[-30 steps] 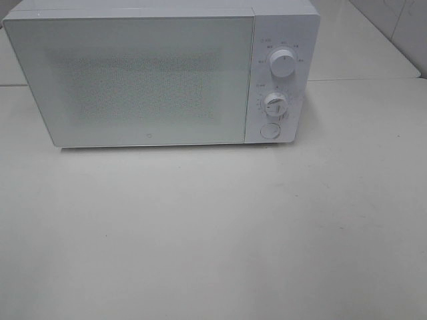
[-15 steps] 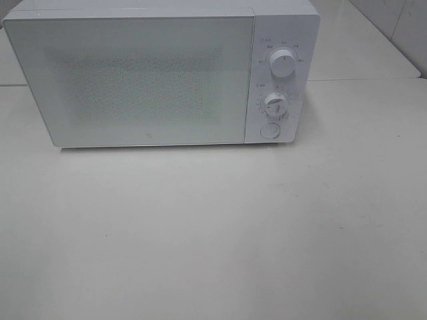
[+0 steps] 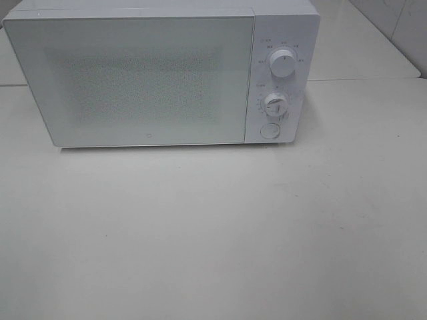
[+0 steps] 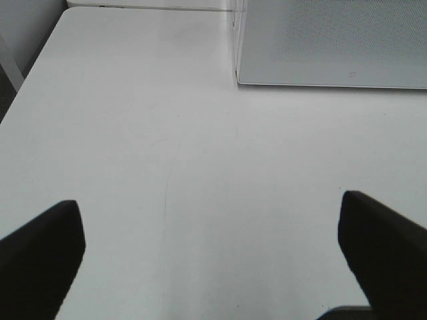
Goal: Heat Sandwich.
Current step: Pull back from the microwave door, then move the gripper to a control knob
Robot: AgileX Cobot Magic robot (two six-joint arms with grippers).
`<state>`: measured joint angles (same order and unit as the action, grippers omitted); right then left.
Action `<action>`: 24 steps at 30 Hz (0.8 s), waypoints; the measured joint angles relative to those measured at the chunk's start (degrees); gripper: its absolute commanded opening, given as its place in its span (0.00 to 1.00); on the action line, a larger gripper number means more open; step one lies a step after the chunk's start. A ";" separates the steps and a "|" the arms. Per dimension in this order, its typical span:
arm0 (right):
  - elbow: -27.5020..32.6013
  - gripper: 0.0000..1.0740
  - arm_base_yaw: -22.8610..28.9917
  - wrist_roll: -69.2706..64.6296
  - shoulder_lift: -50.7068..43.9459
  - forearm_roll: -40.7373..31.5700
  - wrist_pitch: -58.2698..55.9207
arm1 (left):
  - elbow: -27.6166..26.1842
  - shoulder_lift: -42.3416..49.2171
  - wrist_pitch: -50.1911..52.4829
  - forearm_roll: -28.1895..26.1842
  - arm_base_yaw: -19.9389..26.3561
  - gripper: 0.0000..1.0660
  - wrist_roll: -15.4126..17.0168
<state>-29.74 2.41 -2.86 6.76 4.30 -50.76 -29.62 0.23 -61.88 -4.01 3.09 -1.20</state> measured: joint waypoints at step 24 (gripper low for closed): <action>0.23 0.71 0.00 0.00 31.17 -0.17 34.89 | 0.00 0.00 0.00 0.00 0.00 0.92 0.00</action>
<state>-29.51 2.41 -2.86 37.93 4.13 -15.87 -29.62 0.23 -61.88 -4.01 3.09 -1.20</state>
